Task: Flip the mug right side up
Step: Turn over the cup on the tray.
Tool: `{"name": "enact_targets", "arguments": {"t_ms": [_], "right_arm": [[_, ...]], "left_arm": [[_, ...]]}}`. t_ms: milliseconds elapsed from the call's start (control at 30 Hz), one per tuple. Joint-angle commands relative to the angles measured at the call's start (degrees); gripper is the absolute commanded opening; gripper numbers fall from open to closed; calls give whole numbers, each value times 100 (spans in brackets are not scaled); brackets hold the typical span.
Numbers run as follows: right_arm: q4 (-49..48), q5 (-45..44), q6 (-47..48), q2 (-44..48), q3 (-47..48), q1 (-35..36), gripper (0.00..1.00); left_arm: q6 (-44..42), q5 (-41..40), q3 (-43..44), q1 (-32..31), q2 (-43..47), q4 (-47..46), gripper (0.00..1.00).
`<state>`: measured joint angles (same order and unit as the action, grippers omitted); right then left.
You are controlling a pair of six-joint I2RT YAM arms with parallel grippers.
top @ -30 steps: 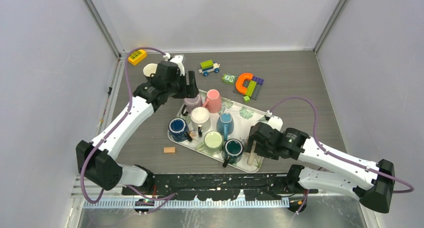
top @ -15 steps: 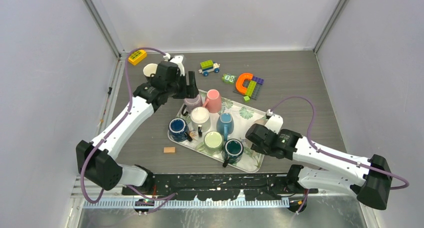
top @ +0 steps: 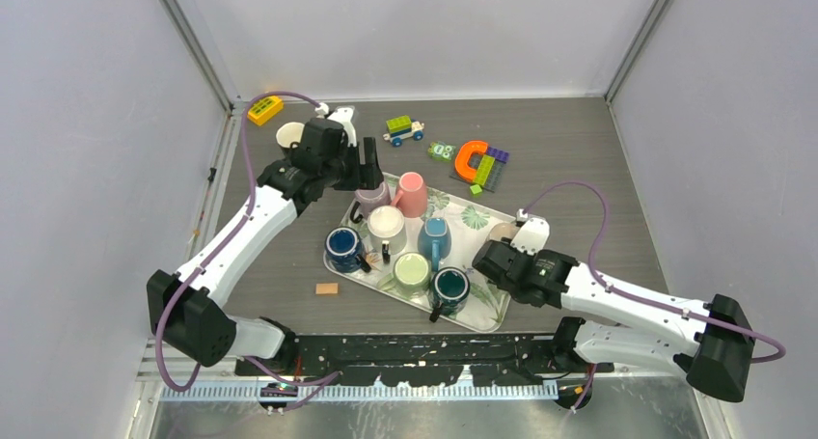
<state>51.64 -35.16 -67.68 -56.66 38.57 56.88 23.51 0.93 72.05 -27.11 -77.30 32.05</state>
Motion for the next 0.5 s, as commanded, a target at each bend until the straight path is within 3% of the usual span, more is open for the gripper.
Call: {"name": "enact_targets", "arguments": {"t_ms": [0,267,467], "right_arm": [[-459,-778,305,-42,-124,1,36],[-1374,-932,1020,-155,-336,5,9],[-2290,-715,1702,-258,-494,3,1]], "left_arm": [[-65,30,2,4,99,-107,74],[-32,39,-48,2,148,-93,74],[-37,39,-85,4,209,-44,74]]}}
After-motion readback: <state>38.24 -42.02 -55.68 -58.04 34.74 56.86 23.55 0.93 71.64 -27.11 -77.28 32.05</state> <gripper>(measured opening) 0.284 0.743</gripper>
